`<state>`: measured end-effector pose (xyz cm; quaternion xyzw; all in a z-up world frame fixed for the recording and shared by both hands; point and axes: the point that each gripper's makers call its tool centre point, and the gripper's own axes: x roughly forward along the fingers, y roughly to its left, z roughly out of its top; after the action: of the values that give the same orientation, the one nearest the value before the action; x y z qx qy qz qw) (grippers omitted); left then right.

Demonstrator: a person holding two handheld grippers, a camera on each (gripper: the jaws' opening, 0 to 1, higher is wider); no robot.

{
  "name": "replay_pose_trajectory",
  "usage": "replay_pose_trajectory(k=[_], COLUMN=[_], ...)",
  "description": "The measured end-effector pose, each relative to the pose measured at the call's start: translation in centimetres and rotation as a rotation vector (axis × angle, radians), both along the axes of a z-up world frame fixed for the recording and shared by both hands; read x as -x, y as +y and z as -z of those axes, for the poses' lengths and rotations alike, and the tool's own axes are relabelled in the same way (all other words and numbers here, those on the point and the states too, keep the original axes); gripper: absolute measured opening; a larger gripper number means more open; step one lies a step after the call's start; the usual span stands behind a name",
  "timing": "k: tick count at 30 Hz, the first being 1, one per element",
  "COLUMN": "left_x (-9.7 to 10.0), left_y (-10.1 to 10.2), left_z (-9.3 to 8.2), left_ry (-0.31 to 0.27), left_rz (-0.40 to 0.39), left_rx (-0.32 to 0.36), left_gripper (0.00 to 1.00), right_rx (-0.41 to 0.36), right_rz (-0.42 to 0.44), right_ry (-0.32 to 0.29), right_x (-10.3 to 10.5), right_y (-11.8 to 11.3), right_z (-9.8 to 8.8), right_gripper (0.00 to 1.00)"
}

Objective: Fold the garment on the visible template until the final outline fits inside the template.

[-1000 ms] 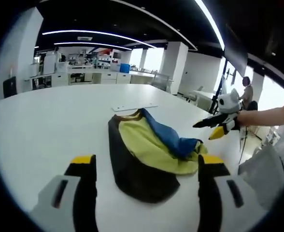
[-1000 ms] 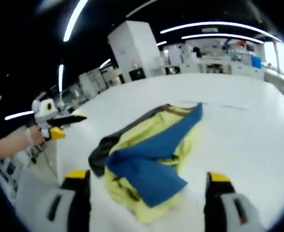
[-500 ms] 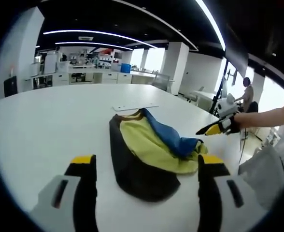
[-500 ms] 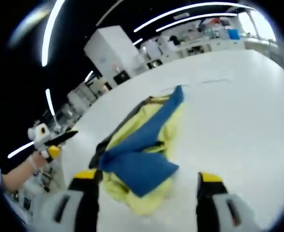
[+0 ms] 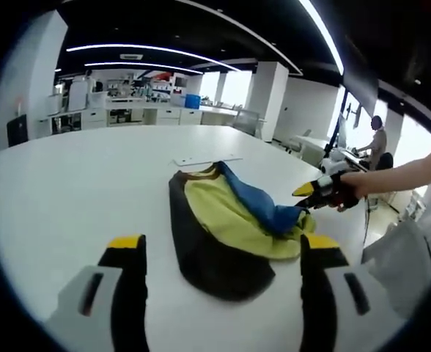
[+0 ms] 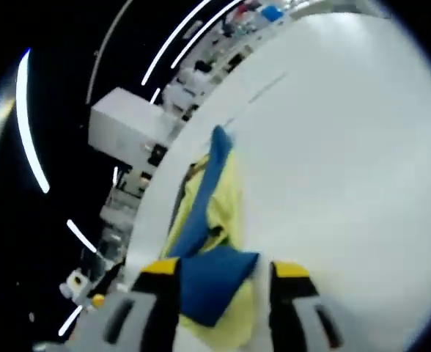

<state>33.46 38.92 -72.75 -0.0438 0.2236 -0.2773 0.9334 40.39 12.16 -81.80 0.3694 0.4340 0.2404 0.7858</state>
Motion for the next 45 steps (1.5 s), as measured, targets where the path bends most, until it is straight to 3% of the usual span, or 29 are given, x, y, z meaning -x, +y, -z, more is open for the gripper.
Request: replay_pose_trajectory(k=[4,14,19,21,29,34,45], left_x=[0.0,0.1,0.2,0.2,0.4,0.4,0.0], left_y=[0.1,-0.1,-0.1,-0.1,0.1,-0.1,-0.9], left_z=[-0.1,-0.2,-0.2,-0.2,-0.3,-0.5,-0.1], left_ry=[-0.004,-0.007,-0.007,-0.008,-0.01,-0.018,-0.002], left_rz=[-0.001,-0.006,-0.009,-0.012,-0.018,-0.014,0.006], left_rx=[0.0,0.002,0.003,0.003,0.0,-0.011,-0.025], left_gripper=[0.84,0.83,0.83,0.83,0.83,0.83,0.83], right_rx=[-0.08,-0.125,-0.162,-0.166,-0.124,-0.009,0.123], right_rz=[0.086,0.101,0.112,0.114,0.062,-0.019,-0.038], right_ry=[0.068,0.133,0.142,0.137,0.055,-0.033,-0.13], right_x=[-0.5,0.6,0.5,0.4,-0.5,-0.8,-2.5], right_y=[-0.1,0.0,0.3,0.4,-1.1,-3.2,-7.9], right_z=[0.3,1.4,1.0,0.6,-1.5,-2.4,-3.6], right_gripper=[0.31,0.15,0.0,0.0,0.0,0.0,0.0])
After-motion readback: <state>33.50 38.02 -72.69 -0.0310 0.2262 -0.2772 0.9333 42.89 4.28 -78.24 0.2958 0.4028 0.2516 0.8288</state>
